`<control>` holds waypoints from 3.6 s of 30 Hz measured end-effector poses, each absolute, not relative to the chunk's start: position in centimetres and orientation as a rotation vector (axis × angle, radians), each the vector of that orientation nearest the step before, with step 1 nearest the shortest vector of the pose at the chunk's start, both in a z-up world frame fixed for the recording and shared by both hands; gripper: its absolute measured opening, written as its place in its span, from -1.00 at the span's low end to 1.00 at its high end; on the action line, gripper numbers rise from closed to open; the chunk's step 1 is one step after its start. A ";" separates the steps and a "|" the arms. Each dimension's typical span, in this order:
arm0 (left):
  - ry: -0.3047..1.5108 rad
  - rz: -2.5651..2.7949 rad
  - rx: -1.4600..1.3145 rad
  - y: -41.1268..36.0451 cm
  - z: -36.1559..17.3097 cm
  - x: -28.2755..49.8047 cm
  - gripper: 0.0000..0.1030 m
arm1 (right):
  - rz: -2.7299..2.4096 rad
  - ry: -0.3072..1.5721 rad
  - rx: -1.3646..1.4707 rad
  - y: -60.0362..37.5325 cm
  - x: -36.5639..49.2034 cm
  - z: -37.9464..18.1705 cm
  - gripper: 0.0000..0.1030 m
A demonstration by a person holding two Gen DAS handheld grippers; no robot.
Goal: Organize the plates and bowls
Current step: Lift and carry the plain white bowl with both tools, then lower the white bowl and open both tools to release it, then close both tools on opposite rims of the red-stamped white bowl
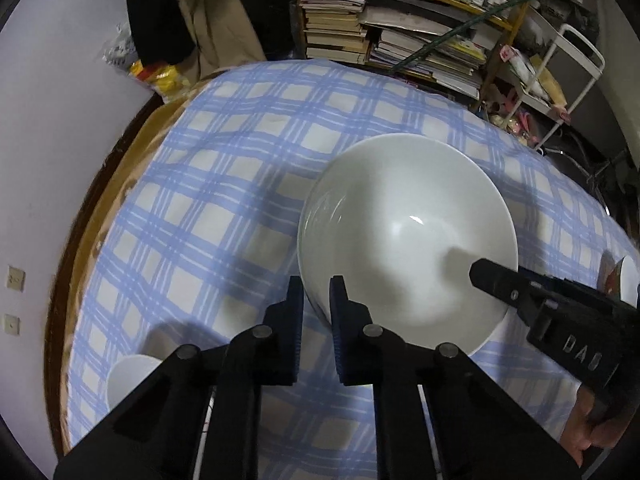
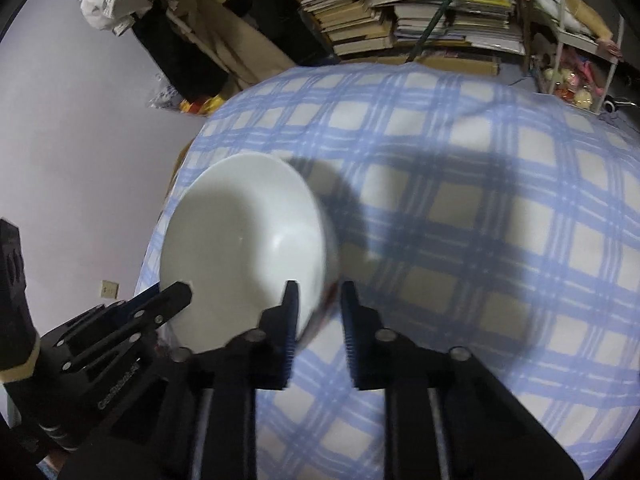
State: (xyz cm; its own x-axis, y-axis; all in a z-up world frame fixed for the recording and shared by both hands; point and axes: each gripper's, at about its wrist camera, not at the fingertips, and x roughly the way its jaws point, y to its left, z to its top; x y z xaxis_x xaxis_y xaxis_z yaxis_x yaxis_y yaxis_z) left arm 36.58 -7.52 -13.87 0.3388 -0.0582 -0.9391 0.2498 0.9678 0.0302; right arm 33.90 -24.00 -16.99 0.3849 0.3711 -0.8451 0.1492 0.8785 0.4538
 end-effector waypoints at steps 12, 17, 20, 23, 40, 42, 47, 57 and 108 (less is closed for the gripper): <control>1.275 -0.149 0.133 -6.4 -13.1 35.0 -0.81 | 0.082 1.178 0.393 -21.9 31.7 -14.4 -0.68; 1.278 -0.184 0.120 -6.0 -12.1 33.0 -0.80 | 0.081 1.183 0.374 -21.9 29.8 -13.3 -0.68; 1.277 -0.194 0.134 -6.0 -11.6 31.7 -0.80 | 0.083 1.188 0.373 -21.8 28.6 -12.8 -0.68; 1.285 -0.206 0.125 -5.7 -11.4 30.6 -0.79 | 0.086 1.185 0.382 -21.9 27.3 -12.6 -0.68; 1.332 -0.200 0.082 -3.8 -14.0 26.3 -0.78 | 0.099 1.211 0.355 -20.1 23.1 -15.2 -0.68; 1.325 -0.204 0.091 -3.8 -13.9 26.2 -0.78 | 0.102 1.201 0.365 -20.2 23.0 -15.3 -0.68; 1.272 -0.204 0.118 -3.6 -12.5 25.9 -0.78 | 0.119 1.198 0.379 -20.3 22.9 -14.9 -0.66; 1.196 -0.117 0.056 -0.5 -8.5 25.1 -0.65 | 0.113 1.117 0.348 -20.4 23.2 -10.9 -0.50; 1.239 0.067 -0.059 11.4 -15.7 28.1 -0.45 | 0.373 1.192 0.120 -4.0 30.8 -13.9 -0.23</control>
State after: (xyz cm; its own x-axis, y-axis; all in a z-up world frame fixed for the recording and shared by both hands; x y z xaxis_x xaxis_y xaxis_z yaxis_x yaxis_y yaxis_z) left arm 28.12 11.43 -15.70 0.3240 0.0188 -0.9459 -0.0828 0.9965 -0.0086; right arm 30.83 -4.03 -13.93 0.3174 0.3447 -0.8834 -0.2200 0.9329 0.2850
